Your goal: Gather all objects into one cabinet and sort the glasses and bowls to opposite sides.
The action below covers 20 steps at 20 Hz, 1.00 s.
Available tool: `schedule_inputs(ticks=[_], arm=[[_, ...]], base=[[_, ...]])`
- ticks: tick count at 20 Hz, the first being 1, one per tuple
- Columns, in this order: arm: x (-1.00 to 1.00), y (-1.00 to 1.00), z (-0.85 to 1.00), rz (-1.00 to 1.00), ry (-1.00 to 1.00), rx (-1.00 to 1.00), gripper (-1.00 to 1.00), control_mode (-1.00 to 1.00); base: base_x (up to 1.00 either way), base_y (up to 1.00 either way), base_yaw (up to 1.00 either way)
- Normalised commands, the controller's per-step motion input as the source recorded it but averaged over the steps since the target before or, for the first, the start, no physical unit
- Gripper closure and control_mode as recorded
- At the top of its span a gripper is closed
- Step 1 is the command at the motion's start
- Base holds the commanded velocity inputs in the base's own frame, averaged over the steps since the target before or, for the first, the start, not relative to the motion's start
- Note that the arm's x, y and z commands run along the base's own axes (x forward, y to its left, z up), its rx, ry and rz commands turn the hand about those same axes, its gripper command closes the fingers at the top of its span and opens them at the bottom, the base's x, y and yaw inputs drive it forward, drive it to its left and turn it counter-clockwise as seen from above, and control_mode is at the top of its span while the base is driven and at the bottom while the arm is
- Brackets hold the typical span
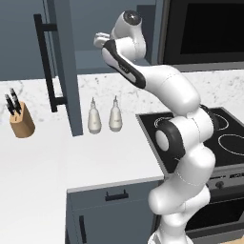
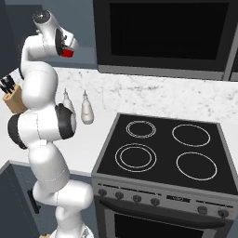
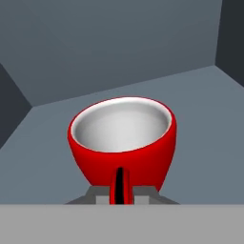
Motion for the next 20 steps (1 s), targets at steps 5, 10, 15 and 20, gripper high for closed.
schedule_inputs(ticks=[5, 10, 15, 20], arm=[[-0.72, -0.03, 0.00, 0.02, -0.03, 0.00, 1.00, -1.00], [-0.93, -0.36, 0.00, 0.00, -0.07, 0.00, 1.00, -1.00], [-0.71, -0.24, 0.04, 0.04, -0.08, 0.00, 1.00, -1.00], [-0.45, -0.08, 0.16, 0.05, -0.04, -0.01, 1.00, -1.00]], base=[[0.00, 0.00, 0.00], [0.00, 0.00, 0.00], [0.00, 0.00, 0.00], [0.00, 0.00, 0.00]])
